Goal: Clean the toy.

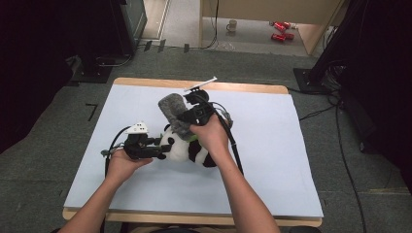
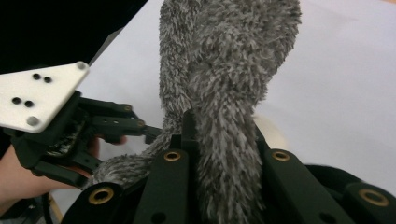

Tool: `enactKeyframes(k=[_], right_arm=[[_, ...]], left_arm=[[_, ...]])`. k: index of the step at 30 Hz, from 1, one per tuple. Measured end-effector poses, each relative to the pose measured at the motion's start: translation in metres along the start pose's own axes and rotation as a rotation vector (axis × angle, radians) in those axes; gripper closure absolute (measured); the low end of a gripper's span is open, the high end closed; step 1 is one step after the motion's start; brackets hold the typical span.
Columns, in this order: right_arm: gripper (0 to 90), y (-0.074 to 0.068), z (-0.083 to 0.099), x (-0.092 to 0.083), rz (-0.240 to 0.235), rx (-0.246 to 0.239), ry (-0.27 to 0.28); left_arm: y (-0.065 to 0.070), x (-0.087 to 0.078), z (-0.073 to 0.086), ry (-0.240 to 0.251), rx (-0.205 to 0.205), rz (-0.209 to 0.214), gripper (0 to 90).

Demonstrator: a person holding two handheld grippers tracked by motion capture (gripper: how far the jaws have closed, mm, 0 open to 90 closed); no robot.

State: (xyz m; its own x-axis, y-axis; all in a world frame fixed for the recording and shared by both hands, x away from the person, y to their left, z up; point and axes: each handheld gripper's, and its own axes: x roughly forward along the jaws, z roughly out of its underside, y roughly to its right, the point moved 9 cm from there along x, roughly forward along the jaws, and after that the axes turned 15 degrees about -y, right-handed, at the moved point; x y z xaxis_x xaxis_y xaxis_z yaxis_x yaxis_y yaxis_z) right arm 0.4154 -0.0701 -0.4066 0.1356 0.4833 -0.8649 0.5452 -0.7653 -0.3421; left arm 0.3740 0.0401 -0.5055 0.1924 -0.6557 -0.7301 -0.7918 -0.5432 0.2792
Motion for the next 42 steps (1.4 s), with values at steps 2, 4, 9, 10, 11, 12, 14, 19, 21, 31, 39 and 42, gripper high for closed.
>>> enactKeyframes(k=[2, 4, 9, 10, 11, 12, 14, 19, 21, 31, 39, 42], right_arm=[[78.5, -0.008, -0.003, 0.009, -0.002, -0.021, -0.011], [78.5, -0.012, 0.0, 0.02, -0.003, -0.023, -0.045], [78.5, -0.009, 0.015, 0.041, -0.002, -0.035, -0.081], [78.5, -0.008, 0.015, 0.04, 0.002, -0.04, -0.08], [78.5, -0.005, 0.017, 0.039, 0.014, -0.052, -0.08], [78.5, -0.003, 0.019, 0.038, 0.019, -0.059, -0.079], [78.5, 0.002, 0.023, 0.035, 0.019, -0.055, -0.08], [78.7, 0.018, 0.031, 0.024, 0.031, -0.021, -0.079], [78.8, 0.026, 0.036, 0.02, 0.052, -0.007, -0.089], [78.7, 0.06, 0.047, 0.004, 0.116, 0.062, -0.097], [79.3, 0.057, 0.036, -0.014, 0.107, 0.065, -0.04], [79.2, 0.049, 0.027, -0.02, 0.101, 0.043, -0.02]], left_arm=[[0.0, 0.0, -0.002, 0.012, -0.01, -0.006, 56.8], [-0.001, -0.001, -0.004, 0.018, -0.015, -0.018, 56.8], [-0.003, 0.001, -0.003, 0.012, -0.012, -0.023, 57.3], [-0.003, 0.001, -0.003, 0.011, -0.008, -0.026, 57.7], [-0.002, 0.002, -0.004, 0.011, -0.006, -0.033, 58.4], [-0.002, 0.002, -0.004, 0.004, -0.002, -0.04, 59.0], [-0.001, 0.003, -0.005, 0.001, -0.004, -0.045, 59.5], [-0.002, 0.002, -0.005, -0.001, -0.018, -0.031, 60.1], [-0.002, 0.002, -0.005, 0.004, -0.023, -0.021, 60.1], [0.001, 0.001, -0.006, 0.031, -0.02, -0.005, 59.5], [-0.001, 0.001, -0.004, 0.029, -0.017, 0.008, 58.5], [-0.002, 0.001, -0.005, 0.028, -0.022, 0.008, 58.4]])
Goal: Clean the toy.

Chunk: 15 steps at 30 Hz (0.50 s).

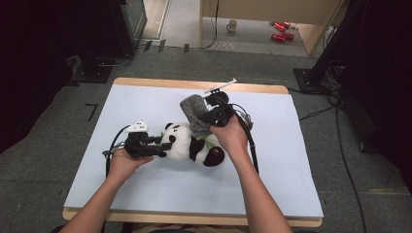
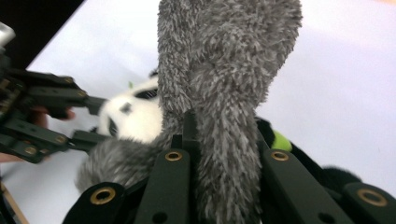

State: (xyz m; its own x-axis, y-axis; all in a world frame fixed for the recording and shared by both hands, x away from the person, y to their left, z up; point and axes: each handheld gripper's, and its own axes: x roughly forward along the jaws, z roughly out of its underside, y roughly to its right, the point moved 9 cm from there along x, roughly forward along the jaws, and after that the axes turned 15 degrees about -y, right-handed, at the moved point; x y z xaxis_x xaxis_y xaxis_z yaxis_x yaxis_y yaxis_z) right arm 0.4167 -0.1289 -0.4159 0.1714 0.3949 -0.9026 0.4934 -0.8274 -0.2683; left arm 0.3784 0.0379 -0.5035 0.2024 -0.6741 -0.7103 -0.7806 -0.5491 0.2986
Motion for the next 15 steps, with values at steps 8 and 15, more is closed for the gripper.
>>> enactKeyframes(k=[8, 15], right_arm=[[79.2, -0.045, -0.017, 0.013, -0.068, -0.033, -0.005], [79.3, -0.062, -0.014, 0.058, -0.076, -0.063, -0.063]], left_arm=[[-0.003, -0.001, -0.006, -0.005, -0.042, 0.005, 58.2], [-0.005, 0.001, -0.009, -0.013, -0.052, -0.036, 61.3]])
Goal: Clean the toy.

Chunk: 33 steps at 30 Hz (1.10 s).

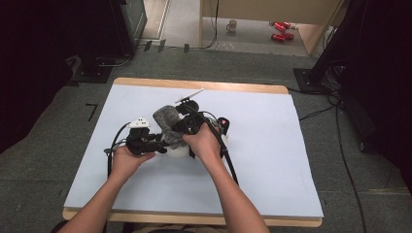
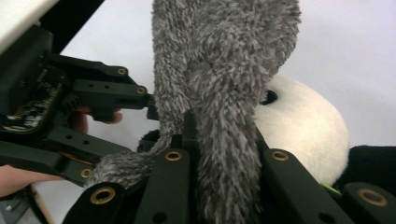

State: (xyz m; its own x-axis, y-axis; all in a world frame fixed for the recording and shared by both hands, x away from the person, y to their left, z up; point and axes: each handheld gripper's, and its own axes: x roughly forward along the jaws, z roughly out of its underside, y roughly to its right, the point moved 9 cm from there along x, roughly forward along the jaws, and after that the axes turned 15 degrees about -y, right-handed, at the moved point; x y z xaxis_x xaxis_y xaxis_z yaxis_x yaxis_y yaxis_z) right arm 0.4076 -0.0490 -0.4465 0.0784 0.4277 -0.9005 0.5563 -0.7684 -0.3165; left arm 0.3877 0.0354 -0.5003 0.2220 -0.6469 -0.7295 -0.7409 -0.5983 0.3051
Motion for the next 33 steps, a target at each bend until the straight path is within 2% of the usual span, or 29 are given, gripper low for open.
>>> enactKeyframes(k=[3, 6, 8, 11, 13, 14, 16, 17, 19, 20, 23, 33], right_arm=[[79.5, 0.005, 0.003, -0.001, 0.016, -0.02, -0.005], [79.4, 0.016, 0.01, -0.007, -0.01, 0.007, -0.021], [79.5, 0.021, 0.014, -0.01, -0.006, 0.003, -0.036], [79.5, 0.03, 0.018, -0.016, 0.042, 0.011, -0.039], [79.6, 0.047, 0.024, -0.022, 0.129, 0.034, -0.057], [79.6, 0.054, 0.028, -0.022, 0.137, 0.053, -0.069], [79.5, 0.062, 0.032, -0.023, 0.09, 0.093, -0.059], [79.5, 0.064, 0.033, -0.024, 0.085, 0.101, -0.055], [79.5, 0.068, 0.033, -0.027, 0.113, 0.106, -0.036], [79.6, 0.068, 0.031, -0.028, 0.129, 0.112, -0.024], [79.7, 0.061, 0.028, -0.032, 0.127, 0.086, -0.009], [79.6, 0.022, 0.017, -0.055, 0.046, 0.02, 0.07]], left_arm=[[0.001, 0.001, 0.0, 0.004, 0.021, -0.004, 62.0], [0.003, 0.002, 0.001, -0.02, 0.011, 0.0, 62.5], [0.004, 0.002, 0.001, -0.028, 0.019, -0.009, 62.7], [0.002, 0.002, 0.001, -0.013, 0.006, 0.003, 62.6], [0.001, 0.001, 0.002, -0.008, 0.007, 0.022, 62.6], [0.001, 0.001, 0.002, -0.004, 0.009, 0.027, 62.5], [0.002, 0.001, 0.001, 0.0, 0.017, 0.023, 62.5], [0.003, 0.001, 0.0, 0.002, 0.024, 0.013, 62.5], [0.004, 0.001, -0.001, 0.0, 0.026, 0.004, 62.4], [0.004, 0.001, -0.001, 0.001, 0.021, 0.007, 62.3], [0.001, -0.001, 0.0, -0.001, 0.014, 0.033, 61.2], [0.001, -0.001, -0.001, -0.001, 0.017, 0.03, 59.8]])
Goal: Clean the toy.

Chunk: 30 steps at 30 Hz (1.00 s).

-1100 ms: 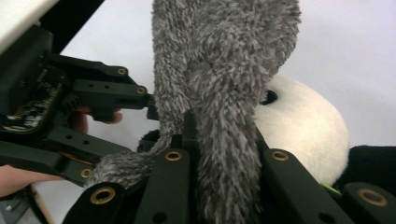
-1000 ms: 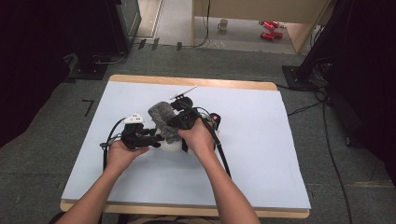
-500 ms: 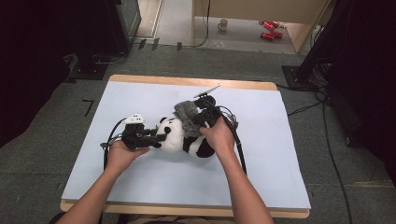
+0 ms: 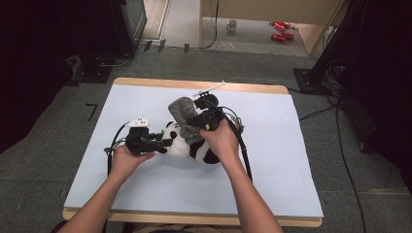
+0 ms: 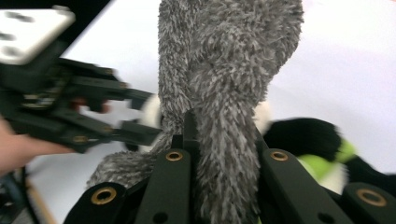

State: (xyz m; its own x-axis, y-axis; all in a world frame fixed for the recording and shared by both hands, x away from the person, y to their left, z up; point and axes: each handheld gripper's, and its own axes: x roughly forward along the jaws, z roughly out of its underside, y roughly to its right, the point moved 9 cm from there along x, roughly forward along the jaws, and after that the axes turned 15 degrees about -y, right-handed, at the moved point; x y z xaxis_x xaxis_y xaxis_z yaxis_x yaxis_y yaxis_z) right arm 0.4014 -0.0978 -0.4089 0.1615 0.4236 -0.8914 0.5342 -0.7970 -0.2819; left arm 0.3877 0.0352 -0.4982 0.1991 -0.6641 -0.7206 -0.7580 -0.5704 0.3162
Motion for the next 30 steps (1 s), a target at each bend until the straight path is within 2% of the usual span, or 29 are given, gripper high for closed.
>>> enactKeyframes(k=[2, 4, 7, 10, 12, 15, 20, 26, 30], right_arm=[[79.6, -0.012, 0.001, 0.0, -0.036, -0.015, 0.007], [79.6, -0.021, 0.004, 0.008, -0.037, -0.031, 0.006], [79.6, -0.028, 0.011, 0.026, -0.049, -0.023, -0.01], [79.6, -0.024, 0.015, 0.038, -0.023, -0.022, -0.027], [79.6, -0.021, 0.013, 0.039, -0.025, -0.016, -0.012], [79.5, -0.014, 0.011, 0.038, -0.003, -0.018, -0.004], [79.4, -0.003, 0.006, 0.037, -0.015, 0.003, 0.019], [79.1, 0.002, 0.002, 0.036, -0.017, 0.005, 0.02], [79.1, 0.004, 0.0, 0.035, -0.013, 0.012, 0.018]], left_arm=[[0.0, 0.0, 0.0, 0.004, 0.001, -0.002, 59.4], [0.0, 0.0, 0.0, 0.003, 0.007, -0.003, 58.8], [0.0, -0.001, 0.0, 0.002, 0.022, -0.008, 57.2], [-0.001, -0.001, 0.001, 0.001, 0.032, -0.009, 50.9], [-0.002, -0.004, 0.0, 0.021, 0.029, 0.007, 46.1], [-0.003, -0.01, -0.001, 0.046, 0.047, 0.009, 43.0], [0.001, -0.008, 0.003, 0.018, 0.121, -0.024, 36.3], [-0.001, 0.003, 0.0, 0.063, 0.099, -0.006, 29.1], [-0.001, 0.006, 0.0, 0.058, 0.079, 0.016, 28.2]])
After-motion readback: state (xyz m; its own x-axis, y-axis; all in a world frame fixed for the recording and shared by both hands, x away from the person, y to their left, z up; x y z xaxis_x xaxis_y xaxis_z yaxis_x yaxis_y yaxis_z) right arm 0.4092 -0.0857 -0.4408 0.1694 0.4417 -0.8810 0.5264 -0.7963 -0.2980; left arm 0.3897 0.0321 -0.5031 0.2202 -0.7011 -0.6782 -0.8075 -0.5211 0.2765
